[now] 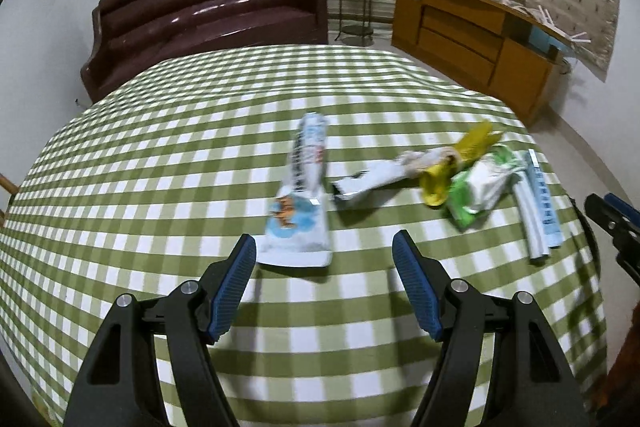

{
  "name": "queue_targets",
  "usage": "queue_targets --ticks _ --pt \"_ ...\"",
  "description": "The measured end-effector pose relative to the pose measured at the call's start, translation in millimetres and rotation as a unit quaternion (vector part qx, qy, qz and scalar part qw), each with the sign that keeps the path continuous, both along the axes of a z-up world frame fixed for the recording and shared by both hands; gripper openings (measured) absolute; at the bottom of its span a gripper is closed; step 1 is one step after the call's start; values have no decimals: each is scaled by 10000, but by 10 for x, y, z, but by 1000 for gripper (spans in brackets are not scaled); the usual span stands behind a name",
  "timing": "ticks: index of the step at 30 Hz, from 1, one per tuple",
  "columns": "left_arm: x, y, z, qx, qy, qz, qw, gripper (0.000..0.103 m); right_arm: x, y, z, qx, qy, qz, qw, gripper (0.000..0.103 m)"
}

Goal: Collect trash
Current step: 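Move both open tools back over the table toward the toothpaste tubes, then grasp the white-blue squeezed tube with the left tool while the right tool grasps the blue tube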

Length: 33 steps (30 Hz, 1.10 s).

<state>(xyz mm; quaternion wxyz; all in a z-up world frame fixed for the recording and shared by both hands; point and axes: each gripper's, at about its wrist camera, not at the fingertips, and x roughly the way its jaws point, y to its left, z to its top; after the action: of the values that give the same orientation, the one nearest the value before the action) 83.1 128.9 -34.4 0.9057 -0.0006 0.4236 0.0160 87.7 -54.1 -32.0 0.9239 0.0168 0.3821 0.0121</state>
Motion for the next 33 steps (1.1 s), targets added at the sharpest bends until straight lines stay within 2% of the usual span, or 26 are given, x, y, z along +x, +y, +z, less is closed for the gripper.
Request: queue_targets --ticks 7,11,15,17,23,25,26,27,33 --pt "111 228 -48 -392 278 175 9987 69 85 116 -41 -21 77 89 9999 46" --pt "161 317 -16 -399 293 187 9986 68 120 168 -43 -29 99 114 9999 46" --pt "182 354 -7 -276 277 124 9992 51 169 241 -60 -37 139 146 9998 46" --pt "183 396 -28 -350 328 78 9988 44 185 260 -69 -43 158 166 9997 46" --pt "196 447 -24 -356 275 8 9990 40 250 341 -108 -95 231 176 9995 46" --pt "192 463 -7 -300 202 -10 9993 35 277 375 -114 -111 252 168 9995 46" --pt "184 455 6 -246 156 -39 9996 26 288 391 -119 -135 263 169 9994 46" --pt "182 436 19 -229 121 -68 9996 25 302 402 -120 -153 276 175 9993 46" --pt "198 454 21 -278 91 -85 9995 24 349 459 -150 -209 377 251 9988 40"
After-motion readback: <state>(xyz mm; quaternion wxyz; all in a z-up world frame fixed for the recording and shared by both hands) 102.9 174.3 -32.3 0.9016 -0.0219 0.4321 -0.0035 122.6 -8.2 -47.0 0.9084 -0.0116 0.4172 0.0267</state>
